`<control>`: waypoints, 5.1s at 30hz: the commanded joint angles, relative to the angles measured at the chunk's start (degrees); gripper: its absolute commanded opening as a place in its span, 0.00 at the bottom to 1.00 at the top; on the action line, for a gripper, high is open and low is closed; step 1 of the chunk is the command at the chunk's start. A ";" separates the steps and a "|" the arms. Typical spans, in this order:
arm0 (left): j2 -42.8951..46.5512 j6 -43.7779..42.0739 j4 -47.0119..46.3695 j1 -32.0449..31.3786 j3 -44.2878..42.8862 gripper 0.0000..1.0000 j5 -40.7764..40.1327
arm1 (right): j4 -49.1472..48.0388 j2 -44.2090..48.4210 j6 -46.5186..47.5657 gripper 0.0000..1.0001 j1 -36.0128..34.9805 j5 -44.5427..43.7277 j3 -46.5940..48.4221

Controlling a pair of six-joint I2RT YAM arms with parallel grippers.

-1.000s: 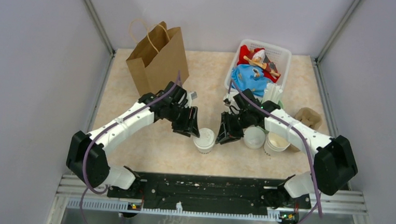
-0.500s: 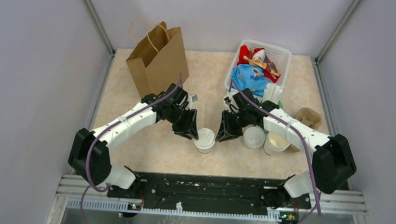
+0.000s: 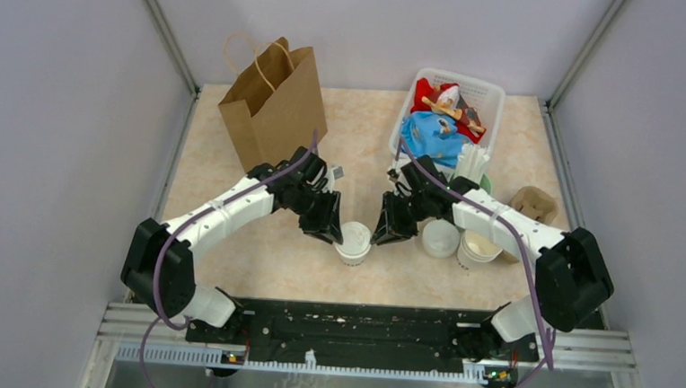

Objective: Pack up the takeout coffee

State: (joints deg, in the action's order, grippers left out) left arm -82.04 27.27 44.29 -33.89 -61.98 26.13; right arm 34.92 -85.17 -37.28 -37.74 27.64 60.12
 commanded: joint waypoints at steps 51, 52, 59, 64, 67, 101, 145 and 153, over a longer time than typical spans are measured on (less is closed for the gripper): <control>3.27 -1.24 -10.20 7.60 15.16 0.40 6.86 | -16.65 -6.48 5.83 0.40 5.43 13.35 -8.53; 4.01 -1.36 -10.14 7.59 14.36 0.40 6.95 | -16.36 -5.50 5.50 0.41 5.43 13.44 -8.26; 3.07 -3.25 -14.52 7.58 10.72 0.46 11.27 | -14.55 -1.50 1.64 0.42 5.01 15.74 -7.60; -2.49 -5.84 -15.11 7.58 5.89 0.46 11.73 | -20.23 2.47 -6.61 0.44 4.31 15.28 -11.70; -5.26 -6.93 -15.00 7.60 2.17 0.45 12.30 | -24.86 4.17 -11.49 0.44 3.73 15.09 -14.94; 1.85 0.86 -13.45 7.50 10.21 0.63 16.98 | -12.48 -10.04 8.19 0.51 11.06 25.21 0.35; -0.83 -4.46 -11.55 7.09 15.65 0.46 6.50 | -22.70 -11.14 3.31 0.43 9.77 16.45 -13.04; 1.37 -3.71 -8.63 7.13 4.71 0.52 9.04 | -7.82 -6.63 7.62 0.56 9.54 14.58 0.98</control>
State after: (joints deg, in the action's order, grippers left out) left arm -81.03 25.76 31.62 -26.74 -52.31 40.16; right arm 15.57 -93.65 -33.61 -28.49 48.88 54.85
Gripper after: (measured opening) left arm 0.498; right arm 0.496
